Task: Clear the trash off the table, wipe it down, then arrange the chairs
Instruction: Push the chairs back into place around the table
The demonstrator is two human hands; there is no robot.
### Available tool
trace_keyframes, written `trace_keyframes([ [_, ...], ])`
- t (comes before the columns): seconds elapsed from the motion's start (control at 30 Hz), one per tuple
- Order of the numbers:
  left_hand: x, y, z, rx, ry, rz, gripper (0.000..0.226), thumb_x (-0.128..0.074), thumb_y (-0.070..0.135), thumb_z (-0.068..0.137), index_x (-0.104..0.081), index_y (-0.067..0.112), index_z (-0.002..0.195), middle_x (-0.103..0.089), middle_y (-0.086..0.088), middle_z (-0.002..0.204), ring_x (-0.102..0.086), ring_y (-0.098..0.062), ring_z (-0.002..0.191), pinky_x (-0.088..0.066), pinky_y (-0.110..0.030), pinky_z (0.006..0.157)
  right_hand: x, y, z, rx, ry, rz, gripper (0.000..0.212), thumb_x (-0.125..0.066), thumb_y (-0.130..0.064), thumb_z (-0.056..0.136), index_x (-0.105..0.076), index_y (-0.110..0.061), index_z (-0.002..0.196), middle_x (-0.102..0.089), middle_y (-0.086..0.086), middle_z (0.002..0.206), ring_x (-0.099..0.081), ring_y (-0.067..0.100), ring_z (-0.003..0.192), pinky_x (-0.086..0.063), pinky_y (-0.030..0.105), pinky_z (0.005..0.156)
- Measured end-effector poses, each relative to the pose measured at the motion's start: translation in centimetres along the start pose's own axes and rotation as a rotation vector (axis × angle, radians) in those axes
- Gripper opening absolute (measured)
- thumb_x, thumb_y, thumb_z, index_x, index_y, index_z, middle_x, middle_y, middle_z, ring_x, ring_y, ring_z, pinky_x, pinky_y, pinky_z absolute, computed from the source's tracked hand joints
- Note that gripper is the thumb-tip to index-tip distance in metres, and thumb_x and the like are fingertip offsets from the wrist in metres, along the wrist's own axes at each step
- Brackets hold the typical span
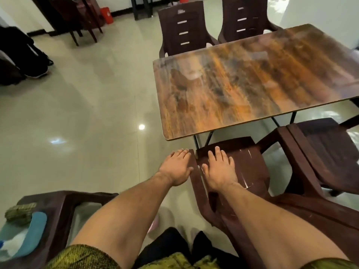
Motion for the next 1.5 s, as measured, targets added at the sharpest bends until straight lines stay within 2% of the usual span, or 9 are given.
trace_keyframes([
  [0.33, 2.2, -8.8, 10.0, -0.131, -0.084, 0.091, 0.067, -0.038, 0.045, 0.104, -0.017, 0.015, 0.160, -0.016, -0.005, 0.168, -0.013, -0.023, 0.154, -0.011, -0.040, 0.124, -0.8, -4.1, 11.3, -0.115, -0.027, 0.032, 0.062, -0.028, -0.048, 0.104, -0.015, -0.021, 0.159, -0.005, 0.009, 0.167, -0.006, 0.028, 0.153, -0.012, 0.050, 0.123],
  [0.47, 1.8, -14.5, 15.8, -0.206, -0.147, 0.145, 0.068, -0.037, 0.046, 0.104, -0.016, 0.014, 0.160, -0.013, -0.006, 0.169, -0.013, -0.024, 0.154, -0.013, -0.039, 0.124, -3.5, -7.4, 17.5, -0.125, -0.105, 0.025, 0.063, -0.027, -0.048, 0.104, -0.006, -0.029, 0.159, -0.001, 0.009, 0.167, 0.005, 0.029, 0.154, -0.004, 0.055, 0.122],
  [0.53, 1.5, -17.8, 18.8, -0.269, -0.205, 0.183, 0.069, -0.036, 0.046, 0.104, -0.013, 0.015, 0.161, -0.009, -0.006, 0.169, -0.011, -0.025, 0.155, -0.013, -0.040, 0.124, -5.1, -9.1, 20.4, -0.216, -0.138, 0.075, 0.063, -0.024, -0.052, 0.104, -0.003, -0.031, 0.159, 0.008, 0.009, 0.167, 0.012, 0.030, 0.153, 0.000, 0.056, 0.122],
  [0.67, 2.4, -23.3, 23.6, -0.441, -0.336, 0.281, 0.071, -0.037, 0.046, 0.104, -0.007, 0.018, 0.162, 0.004, -0.002, 0.170, -0.004, -0.023, 0.156, -0.012, -0.044, 0.125, -6.0, -12.5, 23.6, -0.559, -0.133, 0.210, 0.067, -0.020, -0.056, 0.103, 0.002, -0.028, 0.159, 0.018, 0.012, 0.165, 0.019, 0.037, 0.150, 0.001, 0.058, 0.121],
  [0.73, 3.5, -25.7, 26.0, -0.514, -0.373, 0.338, 0.071, -0.039, 0.044, 0.104, -0.007, 0.018, 0.162, 0.008, 0.000, 0.169, -0.001, -0.022, 0.156, -0.010, -0.045, 0.125, -5.7, -14.3, 25.2, -0.687, -0.148, 0.271, 0.067, -0.018, -0.057, 0.103, 0.000, -0.027, 0.160, 0.018, 0.013, 0.165, 0.019, 0.038, 0.150, 0.000, 0.058, 0.121],
  [0.83, 5.1, -28.3, 29.3, -0.537, -0.421, 0.346, 0.070, -0.038, 0.045, 0.104, -0.009, 0.018, 0.162, 0.011, -0.001, 0.169, 0.000, -0.021, 0.156, -0.009, -0.046, 0.126, -4.9, -16.1, 27.5, -0.766, -0.186, 0.362, 0.065, -0.020, -0.055, 0.103, -0.004, -0.026, 0.160, 0.018, 0.013, 0.165, 0.017, 0.039, 0.150, -0.003, 0.057, 0.122],
  [1.17, 10.5, -34.4, 39.4, -0.633, -0.410, 0.506, 0.070, -0.040, 0.042, 0.104, -0.009, 0.015, 0.162, 0.010, -0.002, 0.169, 0.003, -0.021, 0.156, -0.012, -0.042, 0.124, -2.2, -19.9, 37.2, -0.841, -0.113, 0.441, 0.063, -0.020, -0.054, 0.104, -0.016, -0.022, 0.159, 0.010, 0.011, 0.167, 0.009, 0.035, 0.152, -0.012, 0.054, 0.121],
  [1.33, 11.9, -36.5, 42.3, -0.705, -0.409, 0.572, 0.073, -0.042, 0.043, 0.103, -0.009, 0.015, 0.162, 0.005, -0.005, 0.170, -0.008, -0.027, 0.155, -0.017, -0.043, 0.124, -1.2, -22.0, 39.7, -0.928, -0.097, 0.467, 0.062, -0.021, -0.052, 0.105, -0.018, -0.020, 0.158, 0.003, 0.009, 0.167, 0.003, 0.031, 0.153, -0.014, 0.051, 0.121],
  [1.5, 14.6, -38.0, 44.1, -0.872, -0.352, 0.630, 0.071, -0.042, 0.041, 0.103, -0.010, 0.015, 0.161, -0.002, -0.009, 0.169, -0.015, -0.034, 0.153, -0.024, -0.044, 0.119, 0.6, -24.5, 42.9, -1.048, -0.019, 0.463, 0.061, -0.024, -0.050, 0.105, -0.020, -0.019, 0.157, -0.001, 0.008, 0.168, -0.004, 0.029, 0.153, -0.016, 0.050, 0.122],
])
Point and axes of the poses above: each hand's wrist, its own z-axis towards the middle knuckle, its own x-axis out of the back of the hand, y = z × x, the point moved 10 cm from there along z, towards the middle knuckle
